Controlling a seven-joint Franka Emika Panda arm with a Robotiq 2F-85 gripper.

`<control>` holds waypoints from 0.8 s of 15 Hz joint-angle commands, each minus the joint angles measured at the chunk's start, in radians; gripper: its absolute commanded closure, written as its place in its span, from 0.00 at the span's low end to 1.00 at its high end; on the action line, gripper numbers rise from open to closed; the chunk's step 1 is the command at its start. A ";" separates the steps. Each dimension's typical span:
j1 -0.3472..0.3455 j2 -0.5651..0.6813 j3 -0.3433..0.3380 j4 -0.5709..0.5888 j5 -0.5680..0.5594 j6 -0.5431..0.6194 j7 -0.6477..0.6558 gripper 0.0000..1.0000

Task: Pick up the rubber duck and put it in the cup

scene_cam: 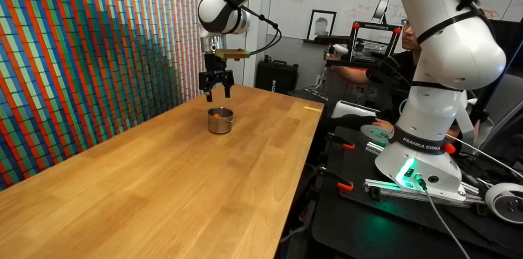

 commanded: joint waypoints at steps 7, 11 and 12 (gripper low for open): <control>-0.035 -0.012 -0.056 0.268 -0.115 -0.489 -0.078 0.00; -0.043 -0.020 -0.051 0.275 -0.103 -0.552 -0.081 0.00; -0.045 -0.021 -0.051 0.287 -0.103 -0.572 -0.086 0.00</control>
